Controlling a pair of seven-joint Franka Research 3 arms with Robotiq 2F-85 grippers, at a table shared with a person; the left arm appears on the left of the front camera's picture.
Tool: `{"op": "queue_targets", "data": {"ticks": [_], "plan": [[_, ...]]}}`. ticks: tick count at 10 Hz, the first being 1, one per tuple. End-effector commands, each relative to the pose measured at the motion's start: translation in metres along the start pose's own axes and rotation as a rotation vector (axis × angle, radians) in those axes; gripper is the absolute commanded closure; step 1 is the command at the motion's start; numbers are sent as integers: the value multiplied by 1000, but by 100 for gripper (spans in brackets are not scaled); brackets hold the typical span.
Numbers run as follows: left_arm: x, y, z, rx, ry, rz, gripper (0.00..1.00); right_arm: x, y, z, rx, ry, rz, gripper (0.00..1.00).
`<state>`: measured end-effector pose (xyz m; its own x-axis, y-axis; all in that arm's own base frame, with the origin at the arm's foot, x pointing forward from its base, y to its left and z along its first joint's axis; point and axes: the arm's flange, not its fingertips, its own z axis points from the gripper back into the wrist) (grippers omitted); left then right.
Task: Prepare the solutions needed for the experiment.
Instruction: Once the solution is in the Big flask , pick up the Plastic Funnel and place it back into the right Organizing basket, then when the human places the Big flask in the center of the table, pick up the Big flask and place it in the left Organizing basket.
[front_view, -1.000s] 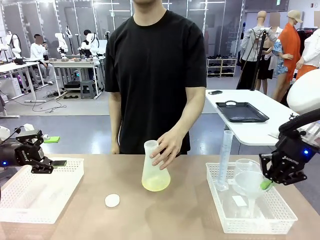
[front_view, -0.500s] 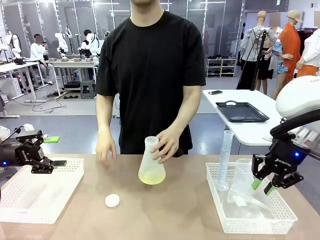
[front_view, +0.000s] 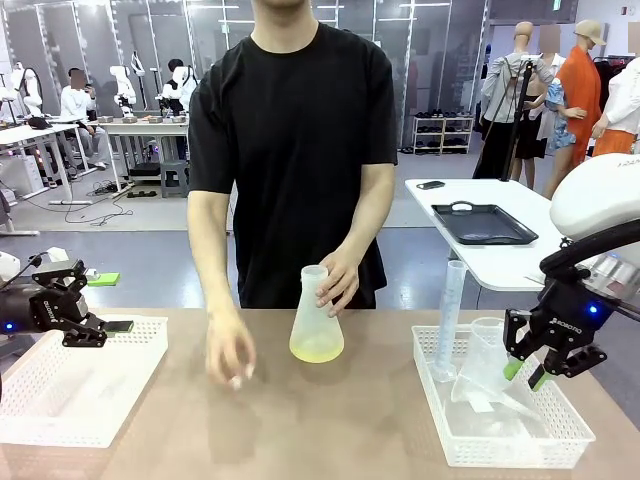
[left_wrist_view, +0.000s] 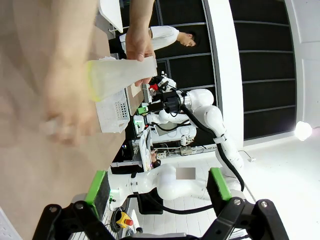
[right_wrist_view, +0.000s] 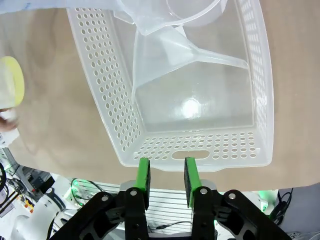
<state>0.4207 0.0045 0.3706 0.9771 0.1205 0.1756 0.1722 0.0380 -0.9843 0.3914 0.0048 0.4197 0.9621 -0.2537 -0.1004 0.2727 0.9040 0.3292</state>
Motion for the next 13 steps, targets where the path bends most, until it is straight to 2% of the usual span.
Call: {"op": "queue_targets", "data": {"ticks": [1,6,7,8,10,12,13], "plan": [[0,-1,0,-1,0,-5,0,-2,1,2,4,3,1,63],[0,-1,0,-1,0,-5,0,0,0,1,0,-2,1,65],[0,-1,0,-1,0,-5,0,-19,3,8,81,-40,39,63],[0,-1,0,-1,0,-5,0,-28,4,15,187,-31,60,63],[0,-1,0,-1,0,-5,0,-28,3,35,340,-54,70,63],[0,-1,0,-1,0,-5,0,-28,0,48,502,28,101,63],[0,-1,0,-1,0,-5,0,-26,-2,54,623,83,97,63]]}}
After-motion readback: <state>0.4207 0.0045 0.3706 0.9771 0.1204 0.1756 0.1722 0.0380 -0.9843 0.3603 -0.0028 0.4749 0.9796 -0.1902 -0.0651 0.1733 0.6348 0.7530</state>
